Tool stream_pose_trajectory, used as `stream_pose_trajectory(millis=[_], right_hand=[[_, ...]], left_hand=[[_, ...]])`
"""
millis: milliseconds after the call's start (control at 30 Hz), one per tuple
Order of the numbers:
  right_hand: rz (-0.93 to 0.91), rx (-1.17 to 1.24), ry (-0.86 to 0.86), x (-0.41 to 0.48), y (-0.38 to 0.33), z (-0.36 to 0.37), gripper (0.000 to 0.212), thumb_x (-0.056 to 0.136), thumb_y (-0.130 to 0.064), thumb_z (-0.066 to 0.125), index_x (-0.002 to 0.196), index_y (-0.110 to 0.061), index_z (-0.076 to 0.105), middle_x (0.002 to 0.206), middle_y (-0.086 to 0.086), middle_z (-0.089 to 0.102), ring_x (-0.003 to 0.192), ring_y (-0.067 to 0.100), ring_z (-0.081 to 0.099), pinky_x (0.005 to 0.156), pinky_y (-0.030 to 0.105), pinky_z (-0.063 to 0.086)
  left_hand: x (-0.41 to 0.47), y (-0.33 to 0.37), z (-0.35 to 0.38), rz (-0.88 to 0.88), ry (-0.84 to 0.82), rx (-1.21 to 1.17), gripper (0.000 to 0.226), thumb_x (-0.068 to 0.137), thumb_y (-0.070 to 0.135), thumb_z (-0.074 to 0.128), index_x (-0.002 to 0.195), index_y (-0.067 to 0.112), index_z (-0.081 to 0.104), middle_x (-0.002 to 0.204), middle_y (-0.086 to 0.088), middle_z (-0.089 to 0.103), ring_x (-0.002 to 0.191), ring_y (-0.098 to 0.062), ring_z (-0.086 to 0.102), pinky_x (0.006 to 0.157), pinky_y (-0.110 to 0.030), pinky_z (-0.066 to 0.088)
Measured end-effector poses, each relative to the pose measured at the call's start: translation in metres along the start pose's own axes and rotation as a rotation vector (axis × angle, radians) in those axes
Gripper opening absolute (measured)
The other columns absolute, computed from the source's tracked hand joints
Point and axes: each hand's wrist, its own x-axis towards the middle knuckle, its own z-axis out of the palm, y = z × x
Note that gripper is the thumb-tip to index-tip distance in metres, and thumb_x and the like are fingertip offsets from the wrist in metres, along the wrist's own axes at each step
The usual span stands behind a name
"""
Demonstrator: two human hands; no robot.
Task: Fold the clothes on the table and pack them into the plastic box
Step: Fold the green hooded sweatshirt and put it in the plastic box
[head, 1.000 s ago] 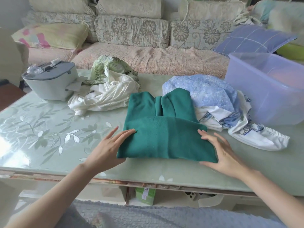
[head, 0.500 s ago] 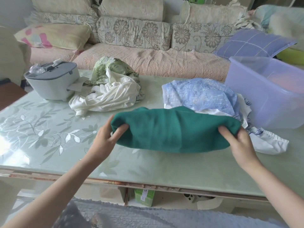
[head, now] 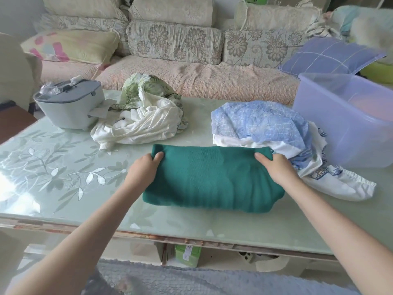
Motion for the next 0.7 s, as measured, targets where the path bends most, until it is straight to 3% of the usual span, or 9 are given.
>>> stream_pose_trajectory(millis=[100,167,267,333,400,500,600,700], right_hand=[[0.061,-0.194,0.039,0.012,0.002,0.007,0.056,0.095,-0.049,0.045,0.096,0.005,0.059,0.100,0.020,0.064,0.096,0.036,0.061,0.074,0.037,0.039],[0.081,-0.245,0.054,0.016,0.004,0.011,0.055,0.095,-0.050,0.044,0.098,0.003,0.059,0.104,0.020,0.064,0.098,0.036,0.059,0.076,0.037,0.040],[0.080,-0.275,0.076,0.022,0.007,0.013,0.056,0.094,-0.053,0.043,0.099,0.000,0.060,0.103,0.018,0.065,0.095,0.034,0.060,0.075,0.037,0.042],[0.085,-0.288,0.065,0.022,0.008,0.014,0.057,0.094,-0.053,0.043,0.114,-0.001,0.056,0.115,0.018,0.062,0.106,0.035,0.058,0.082,0.039,0.041],[0.040,-0.243,0.099,0.017,0.006,0.012,0.057,0.094,-0.050,0.046,0.130,-0.006,0.046,0.130,0.017,0.053,0.119,0.035,0.050,0.092,0.041,0.039],[-0.307,-0.127,0.184,0.001,-0.001,0.005,0.057,0.096,-0.046,0.046,0.146,-0.021,0.034,0.155,0.004,0.025,0.141,0.023,0.025,0.112,0.042,0.020],[-0.588,-0.192,-0.132,-0.022,-0.012,0.001,0.064,0.092,-0.068,0.023,0.149,-0.040,0.018,0.157,-0.017,0.002,0.145,0.002,0.002,0.119,0.036,0.001],[-0.485,-0.223,-0.360,-0.030,-0.008,0.003,0.076,0.081,-0.075,0.025,0.147,-0.048,0.001,0.156,-0.021,-0.006,0.140,-0.006,-0.006,0.119,0.031,-0.001]], left_hand=[[0.016,0.010,0.004,-0.037,0.016,0.028,0.050,0.097,0.049,0.036,0.096,0.003,0.054,0.104,-0.019,0.061,0.087,-0.030,0.052,0.072,-0.036,0.038],[0.017,0.012,0.001,0.035,0.119,0.032,0.048,0.093,0.049,0.047,0.113,0.006,0.051,0.117,-0.015,0.058,0.103,-0.032,0.053,0.083,-0.040,0.041],[0.002,0.012,-0.005,0.526,0.369,0.057,0.046,0.090,0.038,0.058,0.130,0.019,0.050,0.134,-0.003,0.050,0.125,-0.027,0.045,0.103,-0.038,0.030],[-0.016,0.007,-0.001,0.782,0.228,0.128,0.053,0.090,0.052,0.044,0.139,0.029,0.046,0.148,0.003,0.039,0.137,-0.019,0.035,0.113,-0.035,0.021],[-0.030,0.001,0.007,0.767,0.001,0.233,0.071,0.083,0.073,0.021,0.147,0.041,0.021,0.156,0.014,0.015,0.145,-0.009,0.012,0.119,-0.029,0.005],[-0.027,-0.005,0.012,0.675,-0.055,0.294,0.077,0.074,0.082,0.012,0.145,0.052,0.001,0.155,0.023,-0.002,0.146,-0.008,0.002,0.117,-0.030,0.003],[-0.022,-0.001,0.009,0.620,-0.098,0.292,0.078,0.071,0.085,0.012,0.142,0.058,-0.004,0.155,0.026,-0.005,0.146,-0.008,0.000,0.116,-0.038,0.013],[-0.022,-0.002,0.015,0.560,-0.153,0.218,0.077,0.069,0.088,0.017,0.139,0.063,-0.002,0.153,0.031,-0.005,0.145,-0.006,-0.003,0.114,-0.041,0.022]])
